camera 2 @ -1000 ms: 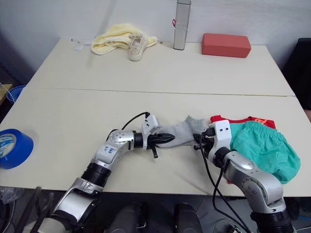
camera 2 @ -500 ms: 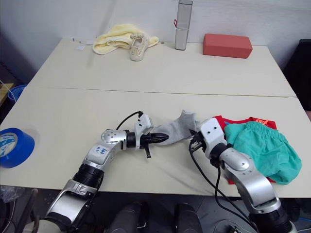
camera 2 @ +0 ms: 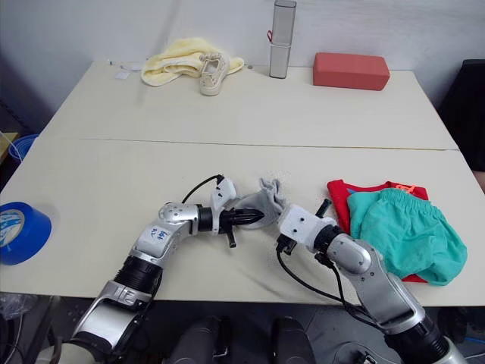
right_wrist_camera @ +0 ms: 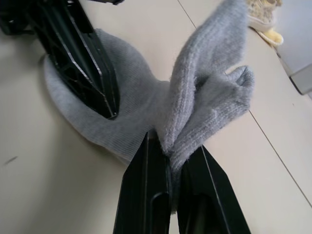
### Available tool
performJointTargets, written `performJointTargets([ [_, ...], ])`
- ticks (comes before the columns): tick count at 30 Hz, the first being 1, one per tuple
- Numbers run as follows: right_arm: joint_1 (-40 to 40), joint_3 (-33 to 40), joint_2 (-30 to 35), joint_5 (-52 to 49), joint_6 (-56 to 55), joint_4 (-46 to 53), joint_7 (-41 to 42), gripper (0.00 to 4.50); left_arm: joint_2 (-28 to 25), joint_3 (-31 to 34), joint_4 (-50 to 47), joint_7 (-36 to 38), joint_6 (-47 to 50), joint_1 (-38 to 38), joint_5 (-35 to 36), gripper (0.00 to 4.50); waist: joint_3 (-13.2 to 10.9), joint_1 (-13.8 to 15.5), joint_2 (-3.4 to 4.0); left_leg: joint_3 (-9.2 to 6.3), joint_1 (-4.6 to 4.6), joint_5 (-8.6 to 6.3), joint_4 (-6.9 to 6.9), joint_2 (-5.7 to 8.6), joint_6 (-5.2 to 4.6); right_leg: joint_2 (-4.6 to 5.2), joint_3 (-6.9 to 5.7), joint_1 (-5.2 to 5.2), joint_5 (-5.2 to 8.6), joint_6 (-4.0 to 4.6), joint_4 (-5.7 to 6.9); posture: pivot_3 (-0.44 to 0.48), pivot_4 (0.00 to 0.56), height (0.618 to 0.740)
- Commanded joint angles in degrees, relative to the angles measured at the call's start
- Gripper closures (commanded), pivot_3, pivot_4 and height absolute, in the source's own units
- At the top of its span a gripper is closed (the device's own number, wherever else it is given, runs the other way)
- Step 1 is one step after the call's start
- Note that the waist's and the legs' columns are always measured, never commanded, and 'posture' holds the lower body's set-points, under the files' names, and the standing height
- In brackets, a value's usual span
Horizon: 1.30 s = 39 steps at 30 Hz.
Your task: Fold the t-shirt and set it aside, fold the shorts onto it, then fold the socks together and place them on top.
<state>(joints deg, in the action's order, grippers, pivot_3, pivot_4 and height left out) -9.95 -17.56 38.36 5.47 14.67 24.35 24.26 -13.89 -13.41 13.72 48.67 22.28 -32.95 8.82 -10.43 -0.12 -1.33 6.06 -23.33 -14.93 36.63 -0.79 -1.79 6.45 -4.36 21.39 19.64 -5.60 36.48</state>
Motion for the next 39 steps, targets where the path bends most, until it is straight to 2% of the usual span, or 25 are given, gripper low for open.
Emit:
performJointTargets([
  [1, -1.71, -1.47, -1.80, 2.54, -3.13, 0.03, 1.59, 4.48, -0.54, 0.81, -0.46, -0.97, 0.77, 0.59, 0.04, 4.50, 0.00, 0.00, 0.00, -0.01, 0.00, 0.00, 0.03, -0.01, 0.00, 0.00, 0.01, 0.00, 0.00, 0.00, 0.00, 0.000, 0.150, 0.740],
  [15, -7.16, -5.75, -6.30, 8.22, -8.00, -9.81, 8.61, 4.48, -1.55, 1.84, -0.36, -0.67, 1.61, 0.83, 0.31, 4.50, 0.00, -0.15, 0.00, -0.02, 0.00, -0.02, 0.33, -0.03, 0.01, 0.00, 0.05, -0.04, 0.01, 0.02, 0.14, 0.000, 0.150, 0.740],
  [18, -7.61, -5.21, -6.69, 6.85, -5.61, -12.01, 11.54, 4.48, -3.99, 3.05, -2.38, 1.65, 2.39, 1.51, 1.86, 4.50, 0.00, -0.28, 0.00, -0.02, 0.02, -0.02, 0.35, -0.06, 0.02, -0.01, 0.05, -0.04, 0.01, 0.03, 0.21, 0.000, 0.150, 0.740],
  [23, -9.11, -4.18, -7.07, 6.01, -6.74, -14.04, 13.84, 4.48, -12.11, 4.99, -7.49, 10.16, 4.05, 4.13, 6.37, 4.50, 0.00, -0.70, 0.00, -0.03, 0.03, -0.04, 0.36, -0.08, 0.04, 0.00, 0.06, -0.02, 0.03, 0.05, 0.31, 0.000, 0.150, 0.740],
  [26, -9.63, -3.87, -7.88, 5.13, -8.07, -15.08, 14.53, 3.77, -16.65, 5.59, -9.82, 15.17, 6.94, 5.06, 9.61, 4.50, 0.00, -1.01, 0.00, -0.07, 0.03, -0.06, 0.36, -0.08, 0.08, 0.01, 0.06, -0.01, 0.05, 0.10, 0.31, 0.000, 0.150, 0.740],
  [31, -10.06, -3.51, -9.36, 3.57, -8.58, -16.11, 15.90, 2.05, -19.31, 8.56, -13.02, 18.18, 14.23, 3.43, 16.17, 4.50, -0.01, -0.86, 0.00, -0.11, 0.01, -0.09, 0.40, -0.04, 0.05, 0.07, 0.05, -0.04, 0.06, 0.10, 0.34, 0.000, 0.150, 0.740],
  [33, -10.14, -3.42, -9.49, 3.33, -8.97, -16.25, 16.15, 1.34, -18.17, 10.05, -13.92, 17.37, 15.82, 1.75, 18.43, 4.50, -0.01, -0.87, 0.00, -0.14, 0.01, -0.09, 0.40, -0.04, 0.05, 0.07, 0.04, -0.03, 0.06, 0.10, 0.37, 0.000, 0.150, 0.740],
  [37, -9.09, -1.54, -9.32, -1.65, -10.59, -14.19, 19.52, 0.03, -12.47, 11.20, -14.16, 13.03, 17.62, -2.88, 21.30, 4.50, -0.01, -0.46, -0.01, -0.14, 0.00, -0.09, 0.44, -0.03, 0.04, 0.07, 0.02, -0.05, 0.06, 0.10, 0.39, 0.000, 0.150, 0.740],
  [39, -8.15, 0.14, -9.09, -4.66, -10.62, -13.01, 21.20, 0.03, -11.35, 10.16, -13.63, 12.25, 16.76, -3.66, 20.20, 4.50, -0.01, -0.30, -0.01, -0.12, 0.00, -0.11, 0.43, -0.02, 0.02, 0.06, 0.03, -0.07, 0.05, 0.10, 0.42, 0.000, 0.150, 0.740],
])
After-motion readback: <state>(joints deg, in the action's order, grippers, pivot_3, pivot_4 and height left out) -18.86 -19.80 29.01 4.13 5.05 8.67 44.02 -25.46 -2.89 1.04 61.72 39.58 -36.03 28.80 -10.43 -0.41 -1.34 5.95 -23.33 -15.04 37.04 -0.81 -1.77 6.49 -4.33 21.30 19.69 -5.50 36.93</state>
